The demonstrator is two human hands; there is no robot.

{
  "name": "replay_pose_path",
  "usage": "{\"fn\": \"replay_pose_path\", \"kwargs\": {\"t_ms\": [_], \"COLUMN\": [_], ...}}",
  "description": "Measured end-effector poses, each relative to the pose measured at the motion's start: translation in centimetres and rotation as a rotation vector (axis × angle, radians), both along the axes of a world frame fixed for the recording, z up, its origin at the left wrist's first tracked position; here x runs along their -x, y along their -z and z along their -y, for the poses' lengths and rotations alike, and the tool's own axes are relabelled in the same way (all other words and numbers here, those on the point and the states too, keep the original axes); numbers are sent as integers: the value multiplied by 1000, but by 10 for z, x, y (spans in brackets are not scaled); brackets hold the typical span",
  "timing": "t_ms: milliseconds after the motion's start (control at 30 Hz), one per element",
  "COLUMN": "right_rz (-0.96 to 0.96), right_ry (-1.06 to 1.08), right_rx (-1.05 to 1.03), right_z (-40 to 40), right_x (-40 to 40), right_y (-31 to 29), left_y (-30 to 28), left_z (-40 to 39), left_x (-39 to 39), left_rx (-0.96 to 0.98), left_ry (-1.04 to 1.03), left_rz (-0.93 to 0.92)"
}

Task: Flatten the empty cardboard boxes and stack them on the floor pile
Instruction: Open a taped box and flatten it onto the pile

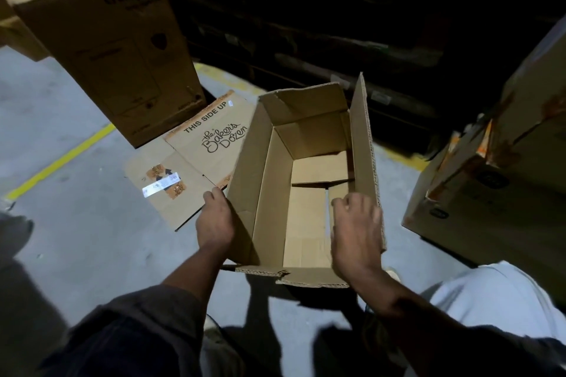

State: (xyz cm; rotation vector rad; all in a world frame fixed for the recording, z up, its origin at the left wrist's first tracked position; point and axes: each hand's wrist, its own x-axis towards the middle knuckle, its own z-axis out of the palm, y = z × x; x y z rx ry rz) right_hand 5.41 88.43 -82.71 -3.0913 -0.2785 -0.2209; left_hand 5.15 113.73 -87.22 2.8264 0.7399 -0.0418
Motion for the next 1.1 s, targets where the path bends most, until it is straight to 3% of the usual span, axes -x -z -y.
{"fn": "replay_pose_path", "kwargs": {"t_ms": [100, 167, 267, 367, 533, 633, 767, 900, 1000, 1100], "right_rz": [88, 19, -159, -390, -379, -357, -339, -395, -508, -641], "right_ry": [170, 292, 422, 457, 353, 357, 305, 217, 153, 109], "right_rx": [-56, -156, -298, -240, -294, -374, -506, -598, -713, -845], "right_z": [9, 14, 25, 35, 24, 22, 13, 7, 5, -2], "right_x": [-16, -26, -42, -54, -44, -43, -40, -37, -41, -43], "right_y": [-13, -23, -32, -36, -31, -33, -44, -47, -50, -45], "left_y": [5, 12, 26, 29, 8, -9, -14, -4, -3, -1], "left_z": [-6, -9, -9, -2, 27, 68, 126, 136, 125, 111], "left_x": [-2, -1, 6, 10, -1, -1, 4, -2, -4, -6], "left_rx": [-277, -282, 25, 407, 704, 898, 1283, 1542, 1686, 1731], "left_ry": [153, 218, 154, 68, 253, 354, 224, 125, 27, 107], "left_rz": [-134, -253, -405, -559, -664, -607, -490, -465, -394, -375]}}
